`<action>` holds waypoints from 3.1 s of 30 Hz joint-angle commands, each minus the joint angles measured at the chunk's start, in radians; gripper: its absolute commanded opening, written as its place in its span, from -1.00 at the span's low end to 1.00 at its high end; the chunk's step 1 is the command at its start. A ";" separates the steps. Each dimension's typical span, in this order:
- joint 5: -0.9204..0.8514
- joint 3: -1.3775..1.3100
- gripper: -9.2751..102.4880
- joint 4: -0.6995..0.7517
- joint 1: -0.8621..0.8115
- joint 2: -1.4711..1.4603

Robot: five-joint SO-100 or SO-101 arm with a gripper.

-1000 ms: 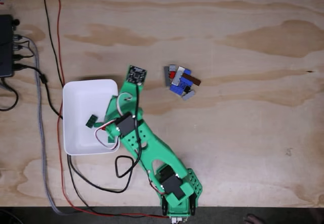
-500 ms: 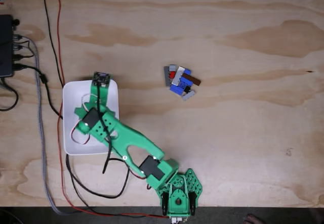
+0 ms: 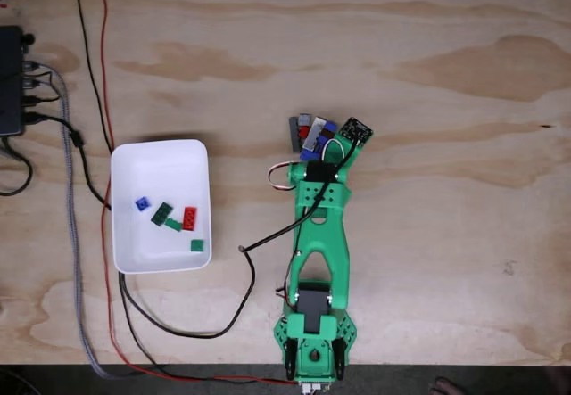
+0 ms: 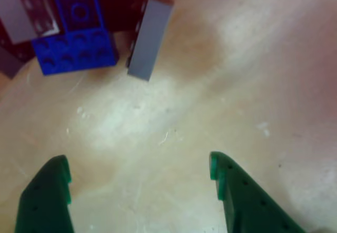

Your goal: Put all lego bricks in the bin.

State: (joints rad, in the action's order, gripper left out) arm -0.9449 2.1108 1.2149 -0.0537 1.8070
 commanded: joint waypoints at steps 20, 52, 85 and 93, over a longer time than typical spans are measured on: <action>0.017 -0.193 -0.68 -0.206 -0.130 -0.290; 0.534 -0.727 -0.24 0.259 0.916 -0.048; -0.434 -0.347 -0.43 -0.330 0.169 -0.430; -0.469 -0.324 -0.84 -0.390 0.146 -0.425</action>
State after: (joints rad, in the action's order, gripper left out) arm -1.4082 1.8132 0.8483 0.1074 1.3683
